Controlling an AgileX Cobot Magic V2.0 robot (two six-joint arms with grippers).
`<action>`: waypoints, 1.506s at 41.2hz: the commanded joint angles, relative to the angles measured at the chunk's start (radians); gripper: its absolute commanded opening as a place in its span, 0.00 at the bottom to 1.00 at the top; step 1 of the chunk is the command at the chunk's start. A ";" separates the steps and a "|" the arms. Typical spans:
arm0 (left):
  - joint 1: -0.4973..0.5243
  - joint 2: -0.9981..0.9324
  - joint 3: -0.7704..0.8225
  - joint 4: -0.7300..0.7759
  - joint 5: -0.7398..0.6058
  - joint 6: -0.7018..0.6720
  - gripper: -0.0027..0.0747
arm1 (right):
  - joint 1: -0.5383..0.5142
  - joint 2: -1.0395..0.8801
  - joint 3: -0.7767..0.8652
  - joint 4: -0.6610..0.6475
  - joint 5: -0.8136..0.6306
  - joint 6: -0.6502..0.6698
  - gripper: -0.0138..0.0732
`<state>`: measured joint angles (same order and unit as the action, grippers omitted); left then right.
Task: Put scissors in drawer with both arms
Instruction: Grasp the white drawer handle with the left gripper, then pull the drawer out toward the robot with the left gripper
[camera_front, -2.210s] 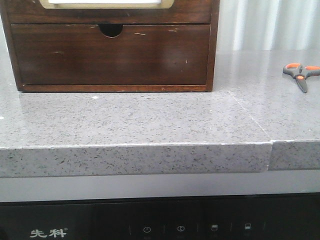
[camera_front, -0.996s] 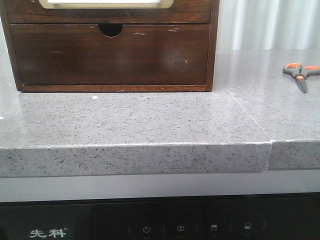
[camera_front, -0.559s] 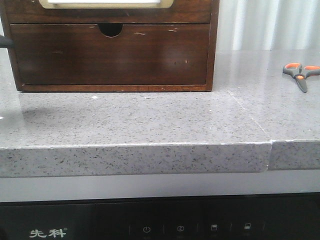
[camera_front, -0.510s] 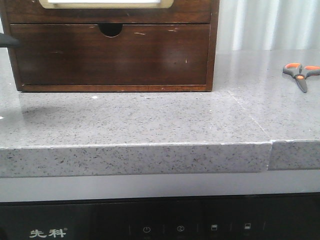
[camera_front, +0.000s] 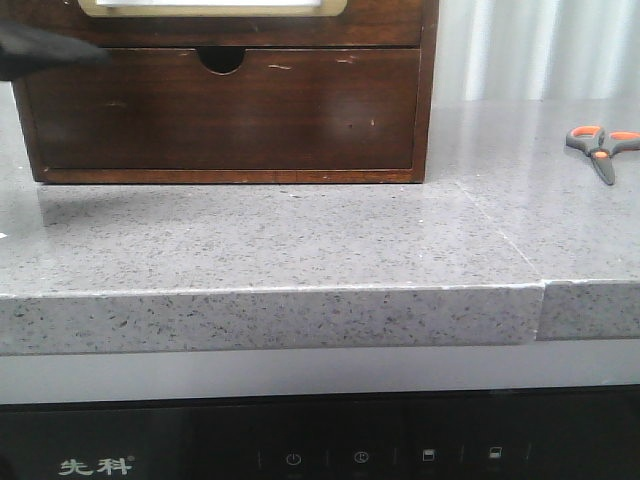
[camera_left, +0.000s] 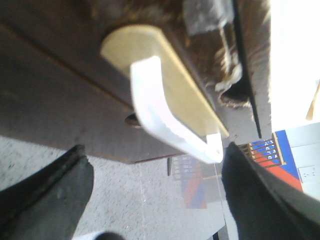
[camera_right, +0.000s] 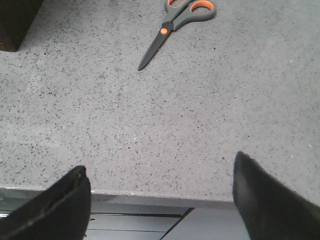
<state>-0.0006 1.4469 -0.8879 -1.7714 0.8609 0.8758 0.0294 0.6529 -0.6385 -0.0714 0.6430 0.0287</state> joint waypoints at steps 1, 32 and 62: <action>-0.001 0.007 -0.074 -0.088 0.058 0.007 0.71 | -0.002 0.005 -0.027 -0.015 -0.064 -0.010 0.85; -0.001 0.083 -0.150 -0.088 0.127 0.008 0.13 | -0.002 0.005 -0.027 -0.015 -0.064 -0.010 0.85; -0.001 -0.348 0.315 -0.088 0.235 0.106 0.13 | -0.002 0.005 -0.027 -0.015 -0.064 -0.010 0.85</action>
<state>0.0054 1.1939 -0.5923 -1.8311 0.9506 0.9051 0.0294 0.6529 -0.6385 -0.0714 0.6430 0.0287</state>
